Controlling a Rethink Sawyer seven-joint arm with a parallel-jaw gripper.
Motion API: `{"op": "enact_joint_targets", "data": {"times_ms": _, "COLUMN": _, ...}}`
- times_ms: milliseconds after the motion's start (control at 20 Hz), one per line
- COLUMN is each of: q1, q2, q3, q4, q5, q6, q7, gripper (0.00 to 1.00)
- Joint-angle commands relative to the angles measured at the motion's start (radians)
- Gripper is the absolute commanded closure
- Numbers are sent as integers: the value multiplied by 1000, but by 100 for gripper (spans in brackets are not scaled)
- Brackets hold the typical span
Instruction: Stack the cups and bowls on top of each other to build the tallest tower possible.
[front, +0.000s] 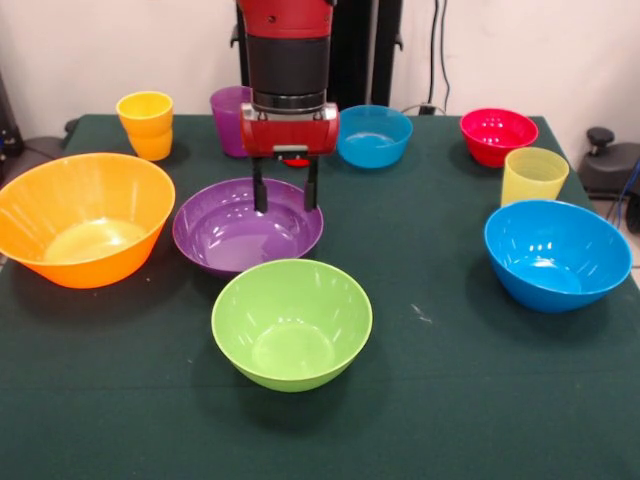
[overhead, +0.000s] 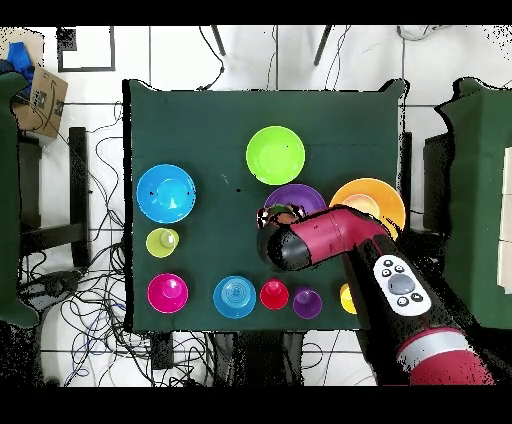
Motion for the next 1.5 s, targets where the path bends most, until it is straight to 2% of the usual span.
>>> {"op": "enact_joint_targets", "data": {"times_ms": 50, "q1": -7, "q2": -36, "q3": 86, "q4": 80, "q5": 13, "q6": 88, "q7": -115, "gripper": 0}}
{"op": "enact_joint_targets", "data": {"times_ms": 400, "q1": 14, "q2": 21, "q3": 63, "q4": 40, "q5": -22, "q6": 57, "q7": -87, "gripper": 0}}
{"op": "enact_joint_targets", "data": {"times_ms": 900, "q1": 75, "q2": 41, "q3": 27, "q4": 39, "q5": -22, "q6": 24, "q7": -13, "gripper": 0}}
{"op": "enact_joint_targets", "data": {"times_ms": 1500, "q1": 90, "q2": 100, "q3": 9, "q4": 8, "q5": -40, "q6": -22, "q7": -1, "gripper": 0}}
